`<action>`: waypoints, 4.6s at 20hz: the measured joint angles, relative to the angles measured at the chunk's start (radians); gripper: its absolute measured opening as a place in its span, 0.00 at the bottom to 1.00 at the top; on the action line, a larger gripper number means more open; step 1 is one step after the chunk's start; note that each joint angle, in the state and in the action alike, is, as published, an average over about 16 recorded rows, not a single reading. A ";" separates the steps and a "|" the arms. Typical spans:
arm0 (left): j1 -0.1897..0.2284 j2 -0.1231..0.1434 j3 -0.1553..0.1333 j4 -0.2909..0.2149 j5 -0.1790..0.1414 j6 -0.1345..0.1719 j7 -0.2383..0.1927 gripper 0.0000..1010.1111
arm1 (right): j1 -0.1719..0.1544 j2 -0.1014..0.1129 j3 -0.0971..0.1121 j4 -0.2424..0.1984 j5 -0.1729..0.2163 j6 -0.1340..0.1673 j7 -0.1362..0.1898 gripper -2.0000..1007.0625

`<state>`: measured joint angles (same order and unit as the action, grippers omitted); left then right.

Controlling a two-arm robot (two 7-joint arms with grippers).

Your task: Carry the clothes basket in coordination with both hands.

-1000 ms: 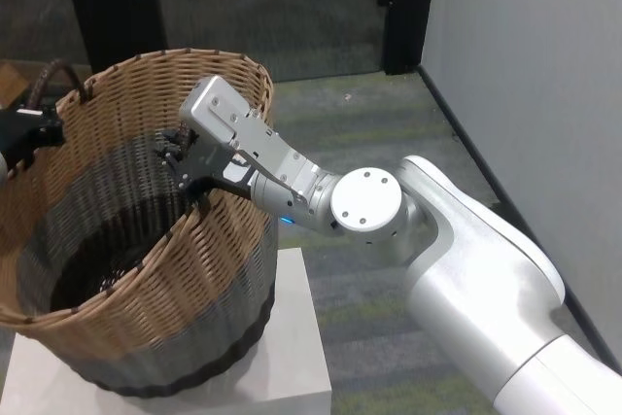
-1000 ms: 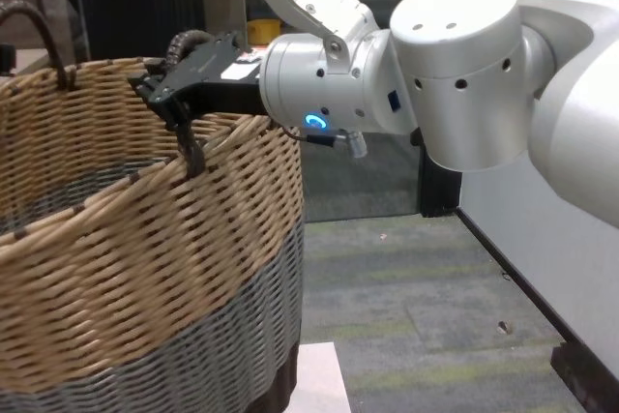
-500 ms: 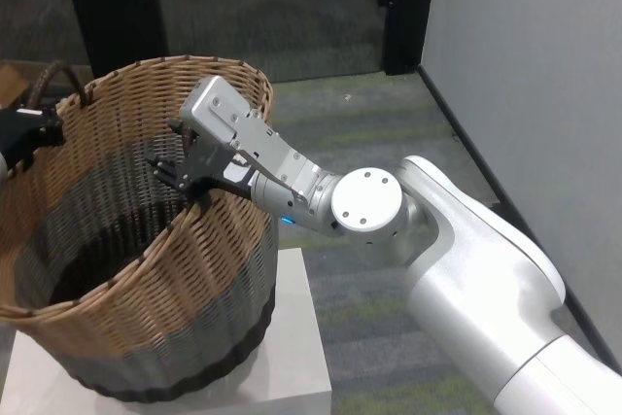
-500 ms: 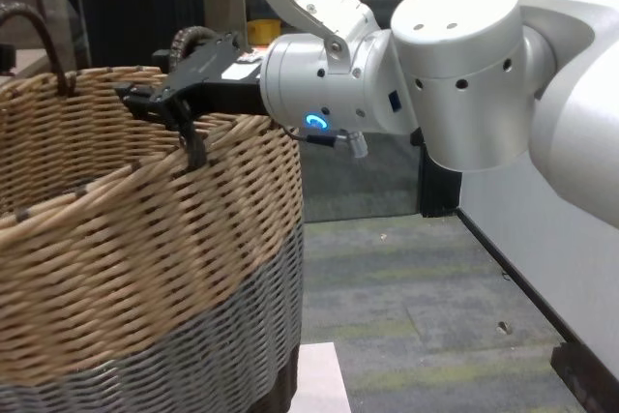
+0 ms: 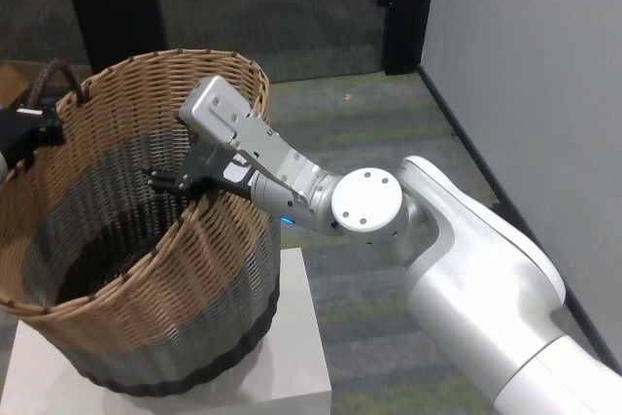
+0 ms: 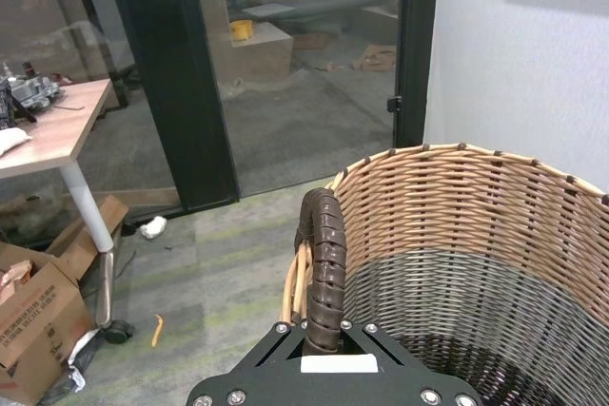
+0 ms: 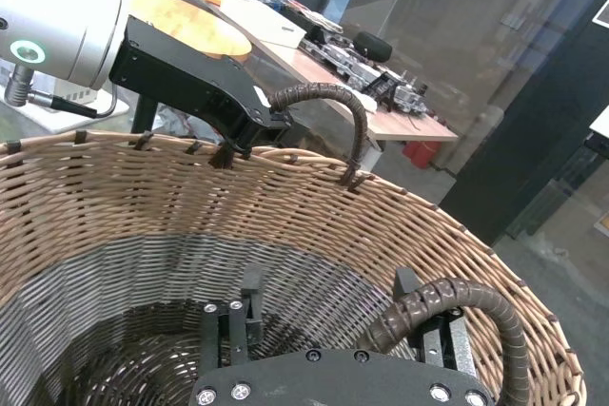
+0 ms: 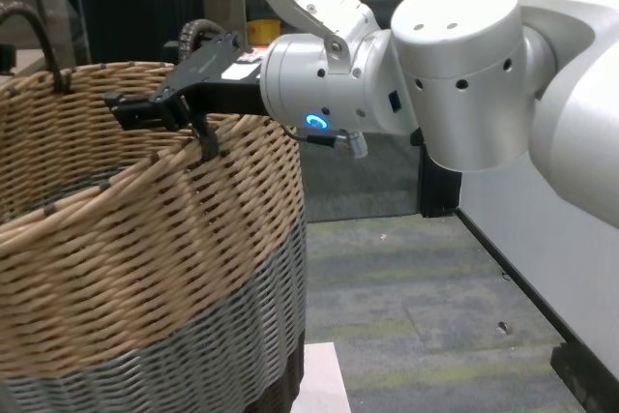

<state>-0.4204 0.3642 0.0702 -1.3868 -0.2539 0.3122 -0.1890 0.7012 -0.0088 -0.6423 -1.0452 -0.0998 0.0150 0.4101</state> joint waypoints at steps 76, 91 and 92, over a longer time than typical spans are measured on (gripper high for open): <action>0.000 0.000 0.000 0.000 0.000 0.000 0.000 0.99 | 0.025 0.031 -0.003 0.006 0.043 0.075 0.116 1.00; 0.000 0.000 0.000 0.000 0.000 0.000 0.000 0.99 | 0.049 0.162 0.020 -0.048 0.146 0.276 0.261 1.00; 0.000 0.000 0.000 0.000 0.000 0.000 0.000 0.99 | 0.047 0.171 0.025 -0.057 0.154 0.290 0.265 1.00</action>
<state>-0.4204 0.3642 0.0701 -1.3867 -0.2538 0.3119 -0.1891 0.7483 0.1624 -0.6172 -1.1019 0.0540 0.3051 0.6747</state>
